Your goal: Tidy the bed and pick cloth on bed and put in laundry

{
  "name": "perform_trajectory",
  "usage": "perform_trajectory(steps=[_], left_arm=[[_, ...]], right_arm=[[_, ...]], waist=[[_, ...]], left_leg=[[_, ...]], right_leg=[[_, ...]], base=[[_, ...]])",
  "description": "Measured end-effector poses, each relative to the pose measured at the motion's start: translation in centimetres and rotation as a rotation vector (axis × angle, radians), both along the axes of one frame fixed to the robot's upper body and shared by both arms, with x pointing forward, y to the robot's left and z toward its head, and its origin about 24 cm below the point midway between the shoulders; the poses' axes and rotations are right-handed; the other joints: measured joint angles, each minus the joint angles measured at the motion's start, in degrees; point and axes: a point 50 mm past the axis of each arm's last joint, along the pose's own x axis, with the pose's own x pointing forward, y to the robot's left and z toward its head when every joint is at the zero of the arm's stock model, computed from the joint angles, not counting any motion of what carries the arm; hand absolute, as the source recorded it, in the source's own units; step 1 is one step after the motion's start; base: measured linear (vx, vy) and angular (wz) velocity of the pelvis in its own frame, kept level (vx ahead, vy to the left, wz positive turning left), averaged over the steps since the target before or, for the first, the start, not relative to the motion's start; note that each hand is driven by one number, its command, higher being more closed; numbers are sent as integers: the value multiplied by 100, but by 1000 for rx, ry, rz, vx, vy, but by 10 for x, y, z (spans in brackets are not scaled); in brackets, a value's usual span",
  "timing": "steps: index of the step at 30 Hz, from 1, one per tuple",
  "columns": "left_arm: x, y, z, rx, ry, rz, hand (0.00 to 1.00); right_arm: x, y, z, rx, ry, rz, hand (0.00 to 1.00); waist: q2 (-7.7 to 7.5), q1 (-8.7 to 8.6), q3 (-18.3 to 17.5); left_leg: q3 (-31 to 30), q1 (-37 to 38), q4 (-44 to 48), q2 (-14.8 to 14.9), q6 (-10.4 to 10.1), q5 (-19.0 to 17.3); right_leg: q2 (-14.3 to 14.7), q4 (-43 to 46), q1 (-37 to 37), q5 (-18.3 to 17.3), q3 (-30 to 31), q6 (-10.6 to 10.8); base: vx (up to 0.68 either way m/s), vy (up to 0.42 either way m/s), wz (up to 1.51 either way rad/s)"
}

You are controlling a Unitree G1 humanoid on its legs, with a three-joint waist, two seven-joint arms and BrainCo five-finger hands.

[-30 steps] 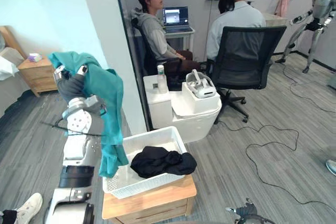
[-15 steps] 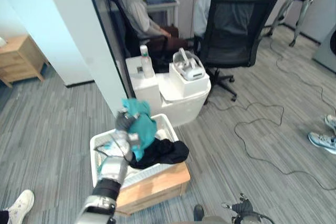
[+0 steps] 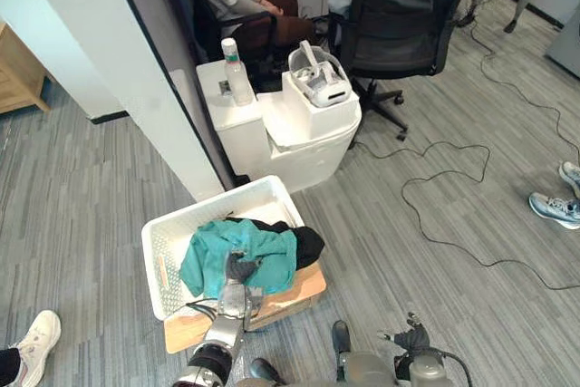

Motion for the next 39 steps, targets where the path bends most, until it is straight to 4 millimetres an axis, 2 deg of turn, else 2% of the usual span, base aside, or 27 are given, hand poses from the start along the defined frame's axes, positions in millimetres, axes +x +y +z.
perform_trajectory(steps=[3,5,11,16,20,23,25,26,29,32,33,34,36,37,38,39], left_arm=[[4,30,11,64,-52,83,0],[11,39,21,65,-97,110,0],[20,44,40,10,-217,141,0],[15,48,54,-95,-327,158,0],[1,55,46,-170,-312,206,0],[-24,67,27,-222,-228,300,0],[-57,84,9,-243,-147,428,0],[-61,86,7,-244,-136,443,0],[-96,102,-12,-234,-24,564,0],[-136,106,-36,-304,125,683,0],[-154,100,-49,-368,200,723,0],[-162,95,-55,-398,239,732,0],[-197,66,-78,-515,411,746,0],[-205,56,-83,-547,449,744,0],[-220,32,-92,-618,534,721,0],[-225,23,-95,-638,563,704,0]], right_arm=[[5,3,1,-3,-8,25,0],[5,4,1,-4,-8,26,0],[2,5,0,7,2,30,0],[-6,4,-3,13,30,22,0],[-13,4,-6,21,67,21,0],[-16,9,-8,43,81,18,0],[-16,13,-9,60,88,11,0],[-16,13,-9,63,87,6,0],[-15,14,-10,82,85,-15,0],[-17,10,-10,86,91,-37,0],[-18,8,-10,89,92,-52,0],[-18,7,-11,89,92,-56,0],[-20,6,-12,97,101,-71,0],[-21,6,-12,102,103,-71,0],[-22,6,-13,117,109,-74,0],[-23,6,-13,127,110,-79,0]], waist=[[15,25,13],[28,90,21],[29,145,20],[22,190,-2],[6,333,-145],[-33,443,-237],[-65,458,-359],[-69,451,-362],[-54,497,-394],[-14,609,-516],[7,612,-545],[18,612,-554],[62,619,-620],[70,618,-625],[78,620,-630],[76,620,-633]], left_leg=[[-78,1,3,8,0,0],[-128,21,3,21,0,0],[-272,105,-33,25,0,1],[-472,227,-35,32,-2,-1],[-610,231,-35,33,-3,-3],[-716,320,-35,36,-7,-19],[-807,336,-35,28,-6,-30],[-831,340,-35,25,-6,-30],[-881,395,-35,18,-2,-34],[-893,396,-37,3,5,-42],[-920,405,-37,-9,10,-48],[-936,412,-37,-16,1,-59],[-962,416,-37,-47,21,-97],[-969,416,-37,-56,30,-106],[-982,417,-37,-78,10,-144],[-983,418,-37,-86,13,-150]], right_leg=[[2,-6,24,-1,-55,0],[1,-33,85,-4,-114,-5],[-55,-84,271,-61,-302,-25],[-84,-101,508,-152,-497,-16],[-103,-160,619,-174,-670,0],[-112,-207,795,-204,-793,27],[-132,-279,899,-211,-910,29],[-136,-289,920,-212,-933,29],[-160,-320,1014,-220,-1025,39],[-182,-357,1028,-230,-1059,45],[-195,-366,1059,-246,-1085,36],[-202,-372,1079,-253,-1096,37],[-230,-373,1098,-307,-1115,92],[-239,-371,1099,-314,-1117,102],[-263,-365,1099,-323,-1120,113],[-269,-361,1098,-324,-1117,115]], base=[[8,-12,7],[-12,-12,16],[-60,9,13],[-35,11,19],[2,11,22],[35,12,21],[21,10,20],[14,12,25],[-21,11,14],[-38,7,7],[-18,6,10],[-27,15,13],[-22,20,8],[-15,25,5],[-18,33,4],[-16,34,2]])
